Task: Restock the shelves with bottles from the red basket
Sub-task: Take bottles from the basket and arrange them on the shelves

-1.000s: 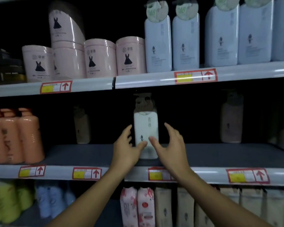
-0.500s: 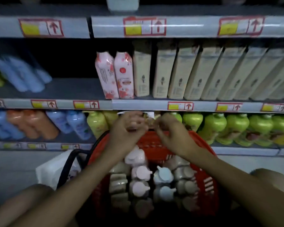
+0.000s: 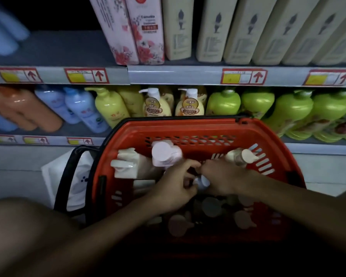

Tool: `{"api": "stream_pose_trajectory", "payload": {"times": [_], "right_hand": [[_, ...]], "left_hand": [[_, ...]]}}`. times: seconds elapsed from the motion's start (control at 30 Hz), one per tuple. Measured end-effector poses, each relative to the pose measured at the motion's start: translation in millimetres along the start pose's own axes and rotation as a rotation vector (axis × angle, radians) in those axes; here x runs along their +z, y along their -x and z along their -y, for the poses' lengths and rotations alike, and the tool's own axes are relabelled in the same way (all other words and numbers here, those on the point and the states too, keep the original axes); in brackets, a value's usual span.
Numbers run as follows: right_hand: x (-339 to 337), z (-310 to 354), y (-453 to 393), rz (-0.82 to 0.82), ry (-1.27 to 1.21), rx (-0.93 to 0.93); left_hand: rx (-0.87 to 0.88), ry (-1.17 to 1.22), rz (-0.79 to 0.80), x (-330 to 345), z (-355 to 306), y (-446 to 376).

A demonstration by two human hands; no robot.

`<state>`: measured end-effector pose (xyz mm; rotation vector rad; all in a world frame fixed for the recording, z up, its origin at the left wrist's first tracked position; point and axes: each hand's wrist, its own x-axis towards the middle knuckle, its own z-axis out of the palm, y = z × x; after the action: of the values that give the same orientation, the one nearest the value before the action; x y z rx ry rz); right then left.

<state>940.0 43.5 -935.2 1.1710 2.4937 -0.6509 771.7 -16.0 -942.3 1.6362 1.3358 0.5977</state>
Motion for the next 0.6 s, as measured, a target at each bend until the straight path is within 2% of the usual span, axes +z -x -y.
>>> {"api": "stream_pose_trajectory", "payload": {"times": [0.1, 0.17, 0.23, 0.33, 0.4, 0.47, 0.53, 0.6], "right_hand": [[-8.0, 6.9, 4.8, -0.066, 0.054, 0.025], [-23.9, 8.4, 11.7, -0.156, 0.017, 0.094], [-47.2, 8.0, 20.0, -0.320, -0.037, 0.168], [-79.0, 8.0, 33.0, -0.594, -0.146, 0.320], [-96.4, 13.2, 40.3, -0.732, -0.266, 0.434], [-108.5, 23.2, 45.5, -0.790, -0.344, 0.483], [-111.9, 37.5, 47.8, -0.831, -0.325, 0.461], [-107.7, 53.0, 45.4, -0.865, -0.253, 0.421]], "left_hand": [[0.021, -0.034, -0.044, -0.7, 6.6, 0.1], [0.031, -0.019, -0.010, -3.2, 4.5, -1.1], [0.064, -0.012, -0.008, -4.8, -5.0, -0.3], [0.155, -0.087, -0.163, -5.2, -16.4, -2.6], [0.152, -0.033, -0.205, -3.6, -21.1, -3.0], [0.178, 0.021, -0.193, 1.0, -23.8, -3.3], [0.192, 0.014, -0.222, 6.0, -25.5, -5.6], [0.138, 0.103, -0.297, 9.8, -31.0, -8.1]]}}
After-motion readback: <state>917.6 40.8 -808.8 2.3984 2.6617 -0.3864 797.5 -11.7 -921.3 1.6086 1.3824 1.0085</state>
